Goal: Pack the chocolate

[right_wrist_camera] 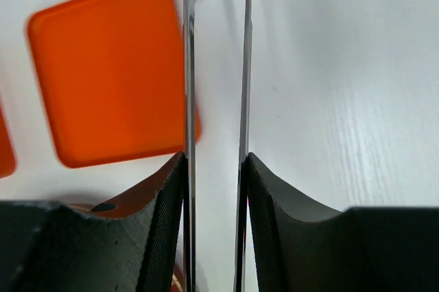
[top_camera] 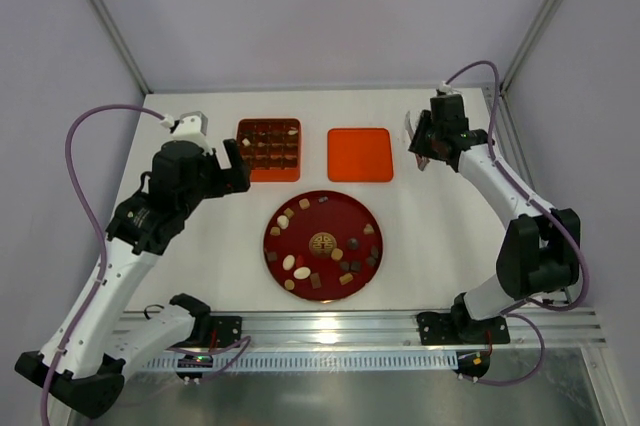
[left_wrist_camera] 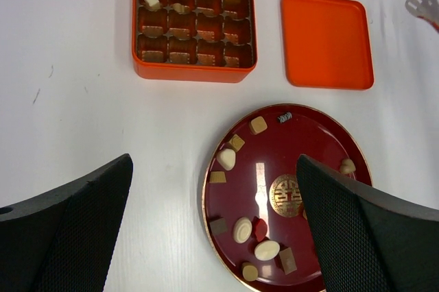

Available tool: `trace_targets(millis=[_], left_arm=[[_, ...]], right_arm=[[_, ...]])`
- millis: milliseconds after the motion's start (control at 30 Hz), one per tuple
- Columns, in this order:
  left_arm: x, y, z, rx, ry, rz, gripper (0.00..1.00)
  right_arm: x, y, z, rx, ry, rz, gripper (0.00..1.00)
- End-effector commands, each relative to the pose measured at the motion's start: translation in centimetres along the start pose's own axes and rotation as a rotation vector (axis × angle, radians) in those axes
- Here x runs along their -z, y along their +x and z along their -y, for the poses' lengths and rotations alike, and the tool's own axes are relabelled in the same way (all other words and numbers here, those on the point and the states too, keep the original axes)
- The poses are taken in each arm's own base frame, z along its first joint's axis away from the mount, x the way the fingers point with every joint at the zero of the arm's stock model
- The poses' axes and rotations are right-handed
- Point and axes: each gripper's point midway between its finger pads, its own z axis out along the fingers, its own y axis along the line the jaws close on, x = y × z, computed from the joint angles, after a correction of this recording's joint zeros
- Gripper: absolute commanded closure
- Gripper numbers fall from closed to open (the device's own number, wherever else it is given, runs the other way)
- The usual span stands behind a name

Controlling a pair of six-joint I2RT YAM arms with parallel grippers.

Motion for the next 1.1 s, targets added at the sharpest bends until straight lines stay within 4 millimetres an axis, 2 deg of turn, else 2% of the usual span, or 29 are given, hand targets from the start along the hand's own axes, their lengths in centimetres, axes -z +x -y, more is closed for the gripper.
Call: trace_targets(millis=[0, 33, 100, 267, 400, 567, 767, 900, 1000, 1067], left_arm=[[-0.1, -0.8, 1.2, 0.033, 0.055, 0.028, 0.0], [-0.2, -0.5, 1.4, 0.035, 0.069, 0.017, 0.0], [-0.3, -0.2, 1.5, 0.04, 0.076, 0.011, 0.0], [-0.3, 0.0, 1.4, 0.04, 0.073, 0.012, 0.0], [-0.2, 0.3, 1.1, 0.04, 0.068, 0.011, 0.0], [-0.3, 0.9, 0.9, 0.029, 0.061, 0.0, 0.0], [-0.2, 1.0, 0.7, 0.024, 0.059, -0.006, 0.0], [-0.1, 1.3, 0.6, 0.026, 0.057, -0.01, 0.0], [-0.1, 1.4, 0.6, 0.025, 0.056, -0.013, 0.0], [-0.1, 1.4, 0.6, 0.027, 0.056, -0.012, 0.0]], right_arm=[[-1.3, -0.5, 2.9, -0.055, 0.04, 0.039, 0.58], [-1.8, -0.3, 4.5, -0.077, 0.067, 0.03, 0.58], [-3.0, 0.2, 6.3, -0.093, 0.102, 0.009, 0.59], [-4.6, 1.5, 8.9, -0.123, 0.165, -0.039, 0.58], [-5.5, 3.3, 10.6, -0.132, 0.215, -0.104, 0.53], [-6.8, 5.9, 11.5, -0.121, 0.253, -0.207, 0.49], [-7.5, 8.2, 12.0, -0.114, 0.267, -0.271, 0.43], [-7.4, 8.8, 12.3, -0.111, 0.271, -0.285, 0.38], [-7.1, 8.9, 12.2, -0.108, 0.268, -0.285, 0.3], [-7.0, 8.9, 12.3, -0.11, 0.269, -0.284, 0.28]])
